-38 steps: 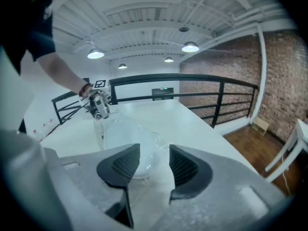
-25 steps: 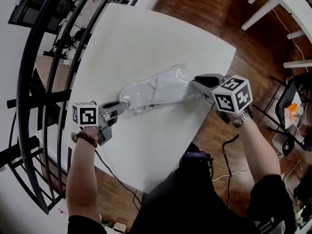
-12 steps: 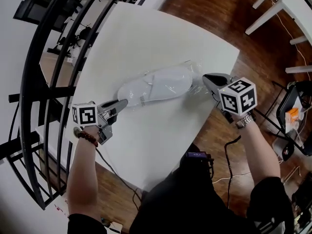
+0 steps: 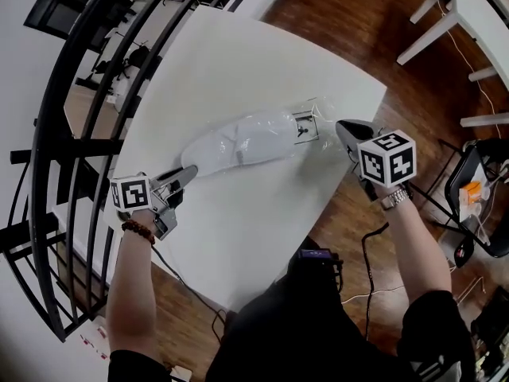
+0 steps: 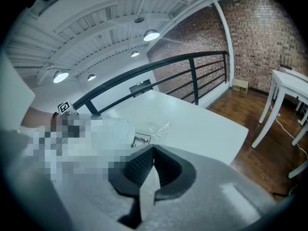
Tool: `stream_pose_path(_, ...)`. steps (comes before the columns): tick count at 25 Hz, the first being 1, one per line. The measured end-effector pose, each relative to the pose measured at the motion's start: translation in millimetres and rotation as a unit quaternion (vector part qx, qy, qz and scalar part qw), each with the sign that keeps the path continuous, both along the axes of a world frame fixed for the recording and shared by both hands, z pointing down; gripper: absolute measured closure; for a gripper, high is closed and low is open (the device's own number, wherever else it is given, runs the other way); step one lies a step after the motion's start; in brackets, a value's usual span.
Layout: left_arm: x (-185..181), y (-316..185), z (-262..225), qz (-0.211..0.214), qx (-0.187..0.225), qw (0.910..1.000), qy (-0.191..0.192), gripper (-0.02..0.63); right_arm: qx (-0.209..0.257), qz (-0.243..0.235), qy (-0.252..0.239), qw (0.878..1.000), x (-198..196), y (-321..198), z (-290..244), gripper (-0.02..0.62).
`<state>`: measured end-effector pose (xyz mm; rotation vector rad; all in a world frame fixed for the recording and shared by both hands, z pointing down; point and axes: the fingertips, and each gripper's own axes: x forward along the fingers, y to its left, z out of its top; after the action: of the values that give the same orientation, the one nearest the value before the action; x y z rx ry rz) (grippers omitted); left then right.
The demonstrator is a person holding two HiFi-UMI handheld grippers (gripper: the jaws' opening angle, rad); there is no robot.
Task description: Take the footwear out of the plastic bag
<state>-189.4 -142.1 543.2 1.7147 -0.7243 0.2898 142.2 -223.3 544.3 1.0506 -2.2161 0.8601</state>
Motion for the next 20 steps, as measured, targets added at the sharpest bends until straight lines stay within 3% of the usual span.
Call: stream_pose_path(20,-46,23,-11,-0.055,0.011,0.9984,0.004,0.515,0.018,0.047,0.047,0.998,24,-2,-7,0.601)
